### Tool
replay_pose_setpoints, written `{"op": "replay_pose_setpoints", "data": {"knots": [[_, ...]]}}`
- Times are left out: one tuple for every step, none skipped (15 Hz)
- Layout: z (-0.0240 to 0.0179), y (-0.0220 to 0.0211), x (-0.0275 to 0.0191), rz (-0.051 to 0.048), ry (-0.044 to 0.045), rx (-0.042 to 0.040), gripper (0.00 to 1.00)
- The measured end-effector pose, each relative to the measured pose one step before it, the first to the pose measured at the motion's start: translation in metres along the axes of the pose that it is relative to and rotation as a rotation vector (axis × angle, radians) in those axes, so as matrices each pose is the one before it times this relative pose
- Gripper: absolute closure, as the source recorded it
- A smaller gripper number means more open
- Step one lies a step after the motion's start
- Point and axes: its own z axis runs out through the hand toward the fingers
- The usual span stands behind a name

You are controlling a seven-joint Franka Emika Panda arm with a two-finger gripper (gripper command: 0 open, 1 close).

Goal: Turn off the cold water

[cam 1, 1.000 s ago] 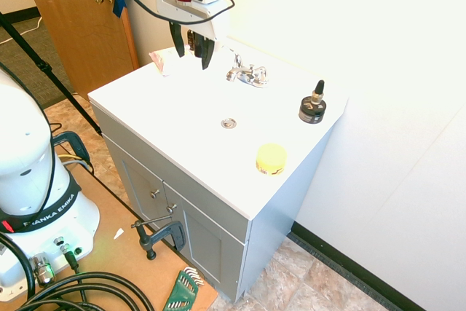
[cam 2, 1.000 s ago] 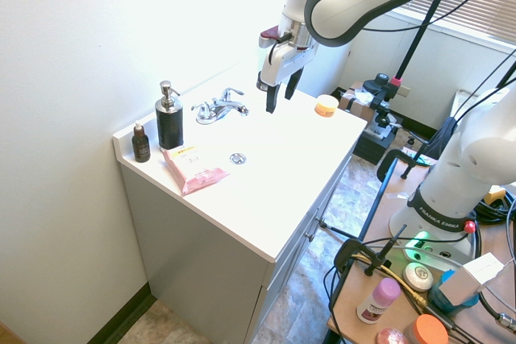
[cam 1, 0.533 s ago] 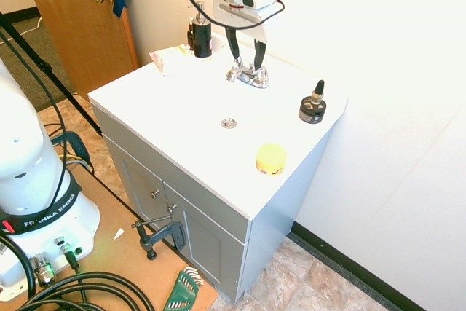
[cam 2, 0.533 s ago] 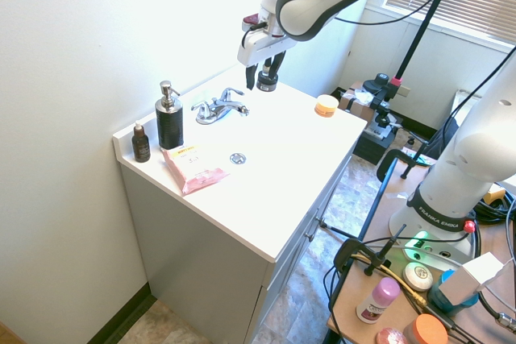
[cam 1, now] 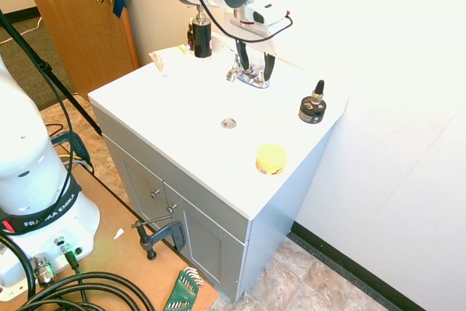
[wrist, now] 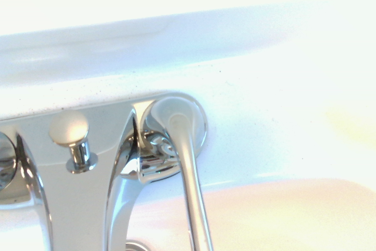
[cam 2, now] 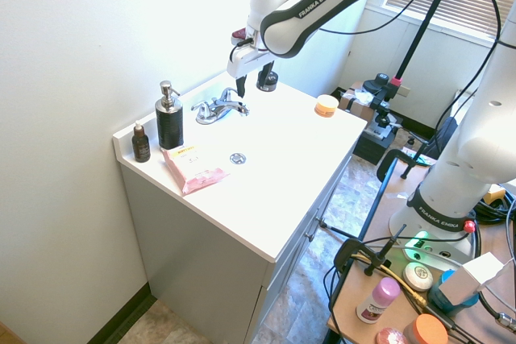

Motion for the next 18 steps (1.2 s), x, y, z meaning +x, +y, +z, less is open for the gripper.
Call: {"op": "replay_pose_setpoints", "data": {"knots": [[0.00567,-0.00194,0.00107,0.00316,0.00326,-0.00271,0.00],[0.00457,-0.00176,0.00275,0.00417,0.00645,-0.00267,0.00],[0.00328,-0.00150,0.00473,0.00554,0.00938,-0.00082,0.00],[0.00271,-0.00098,0.00529,0.00576,0.00611,-0.00142,0.00],[0.00151,-0.00132,0.00561,0.00571,0.00590,-0.00048,0.00],[0.00093,-0.00196,0.00635,0.00610,0.00703,0.00091,0.00],[0.00153,-0.00178,0.00640,0.00614,0.00701,-0.00038,0.00],[0.00110,-0.00204,0.00705,0.00658,0.00862,0.00027,0.00],[0.00069,-0.00345,0.00709,0.00491,0.00881,0.00052,0.00],[-0.00013,-0.00287,0.00540,0.00247,0.00424,-0.00528,0.00],[-0.00085,-0.00004,0.00182,-0.00009,-0.00509,-0.00851,0.00],[-0.00257,0.00074,0.00121,-0.00022,-0.00535,0.00265,0.00],[-0.00538,0.00181,0.00083,-0.00289,-0.00972,0.00764,0.00],[-0.00722,0.00440,-0.00192,-0.00829,-0.01353,0.00921,0.00],[-0.00784,0.00799,-0.00678,-0.01206,-0.01996,0.00577,0.00],[-0.00816,0.00890,-0.00987,-0.01026,-0.01810,0.00377,0.00],[-0.00858,0.00874,-0.01193,-0.00848,-0.02120,-0.00061,0.00],[-0.00863,0.00792,-0.01286,-0.00672,-0.02216,0.00045,0.00]]}}
